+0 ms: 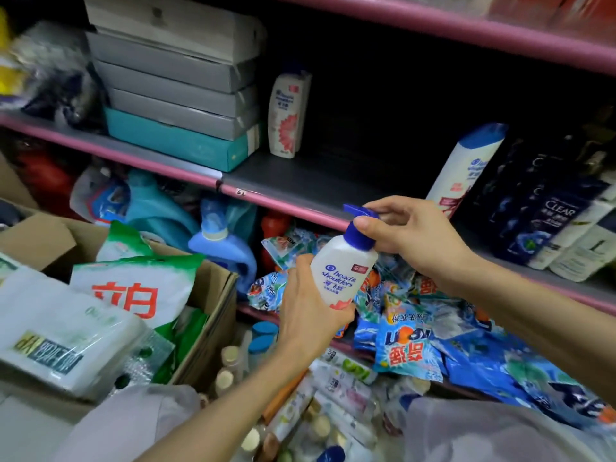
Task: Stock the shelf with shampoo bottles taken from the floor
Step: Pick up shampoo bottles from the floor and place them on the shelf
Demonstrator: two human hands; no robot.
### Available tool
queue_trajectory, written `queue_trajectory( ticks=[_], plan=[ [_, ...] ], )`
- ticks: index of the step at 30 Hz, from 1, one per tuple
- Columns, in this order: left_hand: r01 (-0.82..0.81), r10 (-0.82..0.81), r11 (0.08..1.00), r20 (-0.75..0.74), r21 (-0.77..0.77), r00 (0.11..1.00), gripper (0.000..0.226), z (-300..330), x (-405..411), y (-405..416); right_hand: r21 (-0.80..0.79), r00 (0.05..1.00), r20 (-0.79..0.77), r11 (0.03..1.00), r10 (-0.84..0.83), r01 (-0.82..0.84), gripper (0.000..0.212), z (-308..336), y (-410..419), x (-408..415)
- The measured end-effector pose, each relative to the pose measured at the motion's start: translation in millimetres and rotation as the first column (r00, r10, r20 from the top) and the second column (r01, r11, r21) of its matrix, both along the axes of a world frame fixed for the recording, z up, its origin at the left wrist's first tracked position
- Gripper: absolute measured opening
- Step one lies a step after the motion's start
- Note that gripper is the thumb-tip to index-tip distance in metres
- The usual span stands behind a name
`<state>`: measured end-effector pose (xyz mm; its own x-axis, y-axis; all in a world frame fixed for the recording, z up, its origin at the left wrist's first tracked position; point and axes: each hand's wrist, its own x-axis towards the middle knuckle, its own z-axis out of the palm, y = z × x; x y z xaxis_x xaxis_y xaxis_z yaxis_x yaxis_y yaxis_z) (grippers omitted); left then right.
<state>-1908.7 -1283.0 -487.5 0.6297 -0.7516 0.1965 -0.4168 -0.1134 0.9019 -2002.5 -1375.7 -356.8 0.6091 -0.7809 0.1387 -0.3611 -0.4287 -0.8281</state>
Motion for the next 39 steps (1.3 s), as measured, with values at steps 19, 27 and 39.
queue_trajectory(
  ticks=[19,27,39],
  plan=[
    [-0.076,0.077,0.995,0.008,-0.056,0.997,0.070,9.2,8.3,-3.4,-0.042,0.995,0.064,0.996,0.078,-0.076,0.020,-5.8,8.2,9.2],
    [-0.093,0.093,0.990,0.002,-0.103,0.996,0.066,14.4,9.0,-2.7,0.022,0.987,0.058,0.988,0.151,-0.153,0.028,8.9,6.2,7.3],
    [-0.128,0.130,0.982,0.001,-0.136,0.992,0.071,16.3,7.8,-7.4,-0.049,0.984,0.143,0.994,0.103,-0.097,0.026,10.5,15.5,12.0]
  ],
)
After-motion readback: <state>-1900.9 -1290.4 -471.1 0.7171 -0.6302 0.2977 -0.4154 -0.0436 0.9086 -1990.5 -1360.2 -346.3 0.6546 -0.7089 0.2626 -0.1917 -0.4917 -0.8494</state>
